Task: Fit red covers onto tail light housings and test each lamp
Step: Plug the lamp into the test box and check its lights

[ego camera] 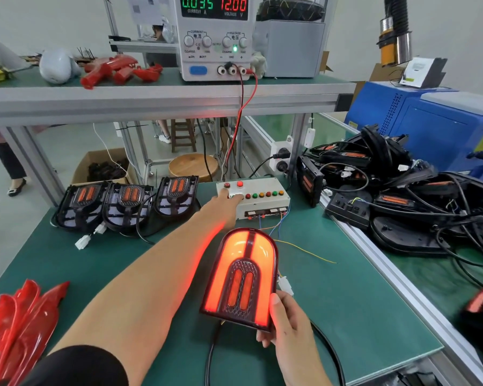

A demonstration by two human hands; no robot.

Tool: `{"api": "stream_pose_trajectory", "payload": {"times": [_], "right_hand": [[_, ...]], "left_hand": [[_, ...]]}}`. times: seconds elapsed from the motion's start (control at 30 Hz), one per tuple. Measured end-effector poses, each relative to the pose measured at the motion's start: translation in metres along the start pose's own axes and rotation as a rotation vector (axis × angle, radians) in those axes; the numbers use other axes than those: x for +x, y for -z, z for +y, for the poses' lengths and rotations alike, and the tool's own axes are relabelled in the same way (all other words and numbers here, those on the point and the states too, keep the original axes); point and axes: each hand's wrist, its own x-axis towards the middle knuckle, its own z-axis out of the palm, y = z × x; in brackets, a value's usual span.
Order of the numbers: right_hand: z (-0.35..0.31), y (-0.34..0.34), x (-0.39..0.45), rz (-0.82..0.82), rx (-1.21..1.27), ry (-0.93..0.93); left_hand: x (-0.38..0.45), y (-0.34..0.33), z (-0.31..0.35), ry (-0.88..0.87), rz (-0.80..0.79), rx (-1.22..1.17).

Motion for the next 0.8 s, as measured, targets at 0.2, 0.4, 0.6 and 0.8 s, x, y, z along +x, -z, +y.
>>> {"api": "stream_pose_trajectory", "payload": {"times": [0.2, 0.4, 0.6, 0.8], "right_hand": [[-0.001, 0.0, -0.002, -0.013, 0.001, -0.006], [-0.006, 0.001, -0.004, -0.03, 0.034, -0.016], [-0.009, 0.0, -0.005, -0.034, 0.029, 0.007], [-0.009, 0.0, -0.002, -0.027, 0.045, 0.019]], "left_hand": [[0.004, 0.01, 0.001, -0.023, 0.021, 0.172], [0.017, 0.022, 0.017, -0.185, 0.047, 0.099], [0.035, 0.019, 0.041, -0.258, -0.054, 0.086], [0.048, 0.011, 0.051, -0.235, -0.061, 0.169]]}}
